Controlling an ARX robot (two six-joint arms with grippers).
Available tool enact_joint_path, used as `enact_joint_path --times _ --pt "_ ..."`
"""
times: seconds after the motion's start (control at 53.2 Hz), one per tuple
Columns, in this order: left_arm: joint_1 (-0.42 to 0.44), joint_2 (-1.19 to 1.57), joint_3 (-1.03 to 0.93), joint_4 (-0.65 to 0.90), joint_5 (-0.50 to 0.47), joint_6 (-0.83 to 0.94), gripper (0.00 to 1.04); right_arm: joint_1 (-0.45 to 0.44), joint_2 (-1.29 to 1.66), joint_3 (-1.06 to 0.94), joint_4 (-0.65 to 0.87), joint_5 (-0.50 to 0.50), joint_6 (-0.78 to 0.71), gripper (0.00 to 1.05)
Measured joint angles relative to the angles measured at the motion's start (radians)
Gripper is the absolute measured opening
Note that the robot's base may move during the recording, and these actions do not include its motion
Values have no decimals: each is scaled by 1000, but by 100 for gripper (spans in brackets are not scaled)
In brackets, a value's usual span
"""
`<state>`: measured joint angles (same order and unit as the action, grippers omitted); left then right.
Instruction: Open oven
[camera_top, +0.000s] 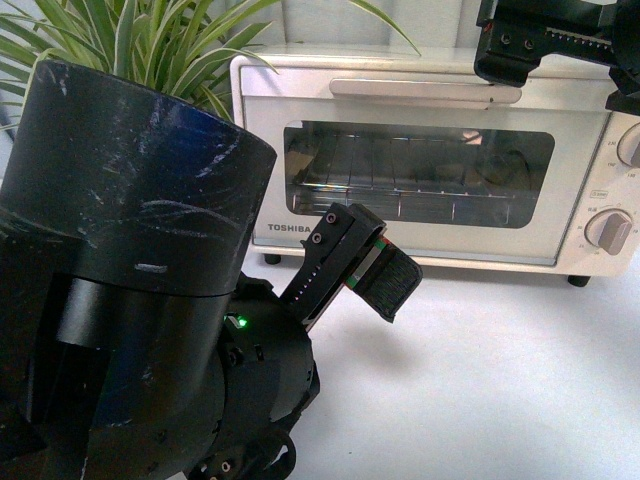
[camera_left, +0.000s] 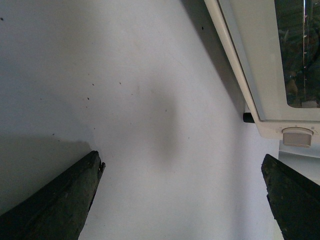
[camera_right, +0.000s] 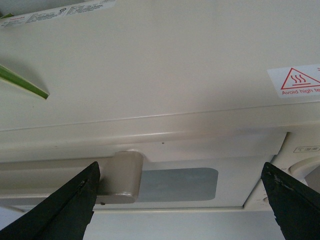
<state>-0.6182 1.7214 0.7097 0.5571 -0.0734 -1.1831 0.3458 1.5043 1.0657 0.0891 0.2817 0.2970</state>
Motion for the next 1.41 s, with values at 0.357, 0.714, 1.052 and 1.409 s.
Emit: enact_joint_path --times 0.357,0.714,1.052,1.409 --pt "5 -3 -3 0 0 0 98 3 28 36 -34 12 3 95" --pt "10 -7 -8 -1 1 0 98 1 20 25 -61 -25 -14 95" --pt "15 -11 -12 -2 2 0 98 2 -51 -101 6 -80 -43 95" --pt "19 -13 -16 -1 3 0 98 4 -128 -268 97 -137 -47 95"
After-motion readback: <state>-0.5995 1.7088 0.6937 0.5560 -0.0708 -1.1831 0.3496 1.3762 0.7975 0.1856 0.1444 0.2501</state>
